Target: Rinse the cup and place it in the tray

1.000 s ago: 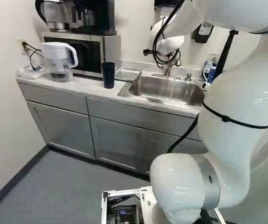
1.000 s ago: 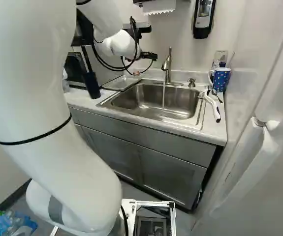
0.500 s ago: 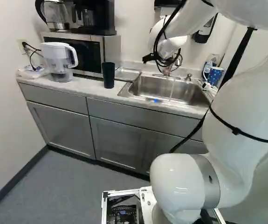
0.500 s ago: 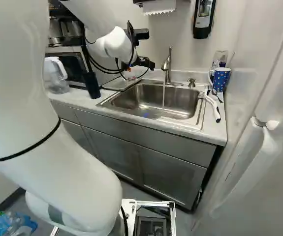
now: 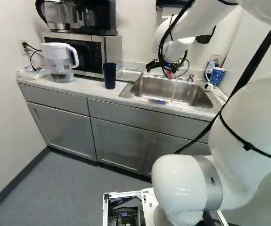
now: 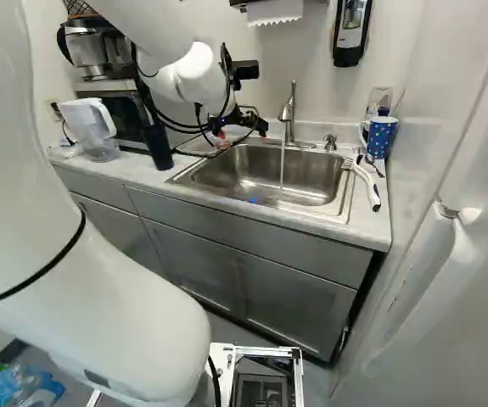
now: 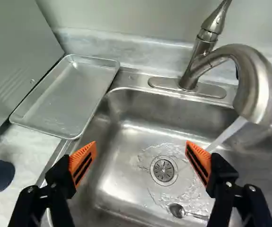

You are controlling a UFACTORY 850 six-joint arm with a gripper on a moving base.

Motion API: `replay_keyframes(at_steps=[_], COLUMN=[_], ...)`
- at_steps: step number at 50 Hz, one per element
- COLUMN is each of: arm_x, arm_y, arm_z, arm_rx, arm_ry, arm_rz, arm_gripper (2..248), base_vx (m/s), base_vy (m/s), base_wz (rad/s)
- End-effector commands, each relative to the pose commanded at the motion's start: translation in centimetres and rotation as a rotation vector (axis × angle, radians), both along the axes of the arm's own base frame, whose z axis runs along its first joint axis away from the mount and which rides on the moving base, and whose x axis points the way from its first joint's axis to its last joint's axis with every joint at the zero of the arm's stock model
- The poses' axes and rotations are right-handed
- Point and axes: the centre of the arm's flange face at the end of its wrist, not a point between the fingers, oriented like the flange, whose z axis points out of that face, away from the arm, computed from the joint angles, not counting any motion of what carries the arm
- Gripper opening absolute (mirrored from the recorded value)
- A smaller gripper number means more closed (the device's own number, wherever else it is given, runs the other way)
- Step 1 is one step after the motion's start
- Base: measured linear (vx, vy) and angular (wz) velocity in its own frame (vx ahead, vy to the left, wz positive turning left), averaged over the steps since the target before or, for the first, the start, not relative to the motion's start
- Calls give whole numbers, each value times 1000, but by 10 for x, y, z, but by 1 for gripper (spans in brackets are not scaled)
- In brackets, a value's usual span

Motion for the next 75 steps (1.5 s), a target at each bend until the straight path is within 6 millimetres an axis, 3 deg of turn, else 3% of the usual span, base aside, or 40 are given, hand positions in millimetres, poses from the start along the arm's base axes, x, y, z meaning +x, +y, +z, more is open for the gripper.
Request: replay_keyframes(at_steps=[39,75], arm_x=[-44,-44], arm_y=[-51,-51], arm_z=[-2,-2], arm_rx=[-2,-2], arm_ry=[-7,-7], arm_rz=[-132,-133], arm_gripper=[247,247], base_vx=[0,0], base_vy=[0,0], base_wz=[0,0])
